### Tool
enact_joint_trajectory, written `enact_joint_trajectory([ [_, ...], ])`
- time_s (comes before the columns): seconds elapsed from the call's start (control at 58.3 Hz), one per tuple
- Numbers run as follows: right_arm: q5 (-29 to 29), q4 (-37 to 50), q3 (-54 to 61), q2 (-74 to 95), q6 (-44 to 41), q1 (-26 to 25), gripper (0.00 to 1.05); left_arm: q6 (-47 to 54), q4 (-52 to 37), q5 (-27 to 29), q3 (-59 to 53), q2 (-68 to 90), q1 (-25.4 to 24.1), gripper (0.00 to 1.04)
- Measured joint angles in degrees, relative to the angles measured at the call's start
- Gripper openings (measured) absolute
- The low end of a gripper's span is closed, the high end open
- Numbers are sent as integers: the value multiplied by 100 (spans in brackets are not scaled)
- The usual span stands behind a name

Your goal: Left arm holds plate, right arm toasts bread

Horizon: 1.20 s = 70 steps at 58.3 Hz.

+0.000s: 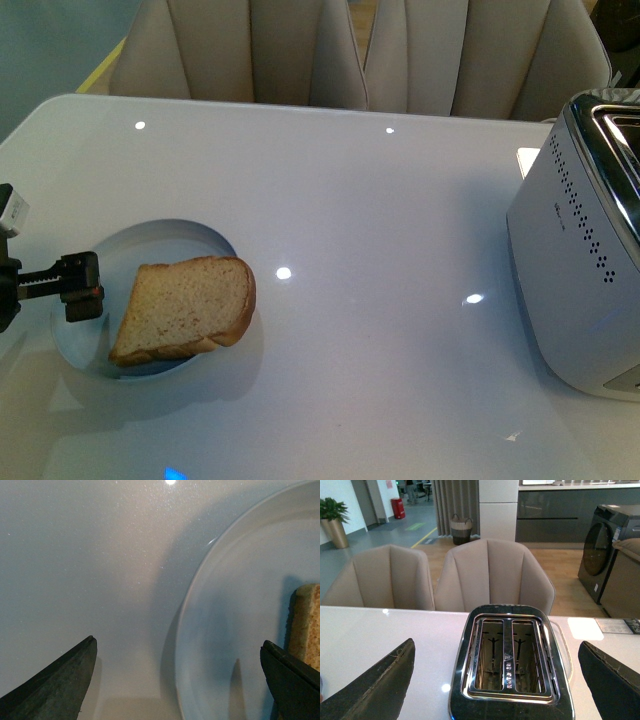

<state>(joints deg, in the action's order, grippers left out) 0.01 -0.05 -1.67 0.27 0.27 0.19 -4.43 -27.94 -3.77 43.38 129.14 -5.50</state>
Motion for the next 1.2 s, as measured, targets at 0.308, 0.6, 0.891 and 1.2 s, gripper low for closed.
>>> enact_joint_trajectory([
  [0.308, 0, 0, 0, 0, -2, 0, 96, -190, -11, 85, 0, 236, 136, 58],
  [0.6, 0, 0, 0, 0, -2, 0, 96, -551, 28, 48, 7, 286, 240, 14],
  [0.891, 0, 0, 0, 0, 0, 0, 96, -1204, 190, -378, -39, 101, 199, 3],
  [1.2, 0, 0, 0, 0, 0, 0, 96, -1537, 435, -765, -573, -776, -160, 3],
])
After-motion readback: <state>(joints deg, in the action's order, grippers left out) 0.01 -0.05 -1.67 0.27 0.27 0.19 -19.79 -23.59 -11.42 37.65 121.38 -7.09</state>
